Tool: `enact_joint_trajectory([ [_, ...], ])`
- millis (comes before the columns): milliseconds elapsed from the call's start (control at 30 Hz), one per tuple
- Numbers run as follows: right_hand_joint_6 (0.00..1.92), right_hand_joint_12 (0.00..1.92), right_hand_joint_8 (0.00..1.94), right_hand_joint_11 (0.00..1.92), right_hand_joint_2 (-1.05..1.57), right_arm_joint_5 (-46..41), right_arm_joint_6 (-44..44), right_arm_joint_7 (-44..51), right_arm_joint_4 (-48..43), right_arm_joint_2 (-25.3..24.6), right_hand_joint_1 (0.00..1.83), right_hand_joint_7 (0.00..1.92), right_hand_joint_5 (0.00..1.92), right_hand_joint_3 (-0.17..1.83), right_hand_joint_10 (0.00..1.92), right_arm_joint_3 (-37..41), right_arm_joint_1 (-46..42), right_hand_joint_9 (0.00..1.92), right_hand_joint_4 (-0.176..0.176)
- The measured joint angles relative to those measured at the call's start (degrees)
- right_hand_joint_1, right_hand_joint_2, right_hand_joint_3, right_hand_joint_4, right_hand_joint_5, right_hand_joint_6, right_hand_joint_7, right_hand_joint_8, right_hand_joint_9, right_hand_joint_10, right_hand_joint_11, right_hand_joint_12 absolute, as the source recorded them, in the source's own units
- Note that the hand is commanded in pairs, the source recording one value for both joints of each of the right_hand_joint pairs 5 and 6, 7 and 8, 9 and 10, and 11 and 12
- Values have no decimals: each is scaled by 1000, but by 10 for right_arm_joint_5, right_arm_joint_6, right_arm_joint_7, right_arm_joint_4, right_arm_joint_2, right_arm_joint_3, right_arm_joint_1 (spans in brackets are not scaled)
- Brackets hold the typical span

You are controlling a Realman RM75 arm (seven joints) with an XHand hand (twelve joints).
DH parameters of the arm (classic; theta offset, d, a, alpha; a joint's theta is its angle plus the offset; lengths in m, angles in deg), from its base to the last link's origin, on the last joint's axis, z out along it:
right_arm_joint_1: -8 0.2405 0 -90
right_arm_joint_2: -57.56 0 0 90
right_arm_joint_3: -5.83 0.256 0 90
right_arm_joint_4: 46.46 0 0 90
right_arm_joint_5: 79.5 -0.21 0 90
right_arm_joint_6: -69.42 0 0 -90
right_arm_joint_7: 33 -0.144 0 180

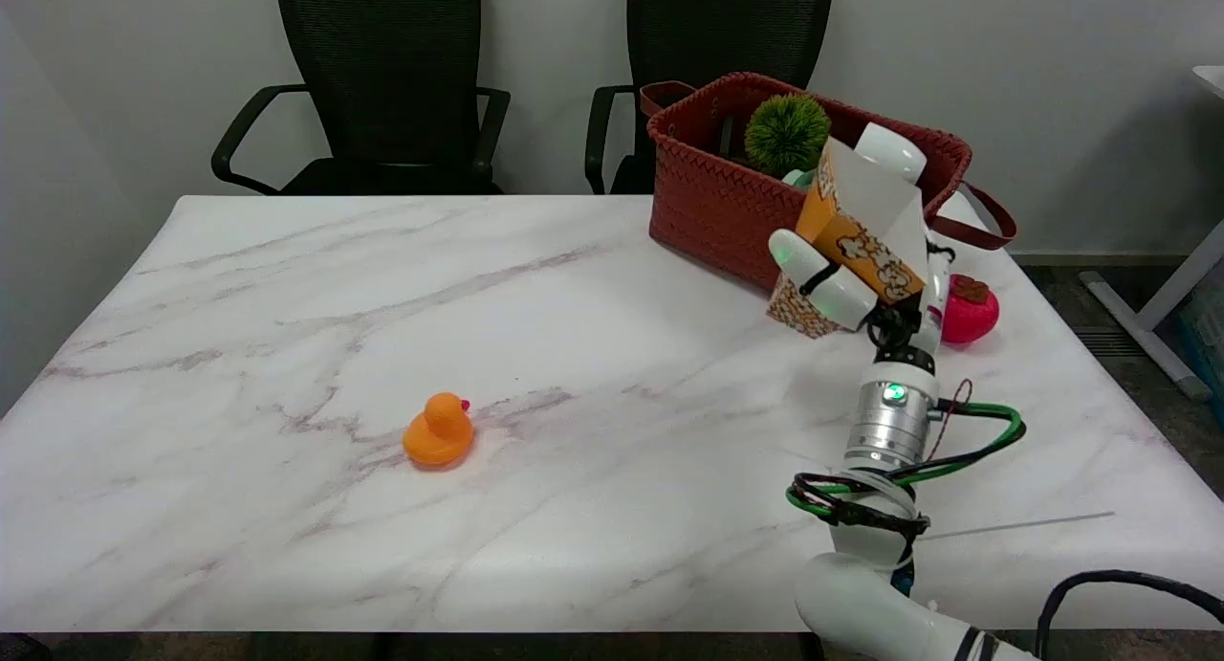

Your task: Place the popcorn box into the brown storage basket.

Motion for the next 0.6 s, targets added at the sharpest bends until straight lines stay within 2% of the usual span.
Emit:
enact_joint_trajectory([
  [600,488,984,1202,984,365,59,-61,17,-33,18,1103,1202,488,307,926,12,70,926,0],
])
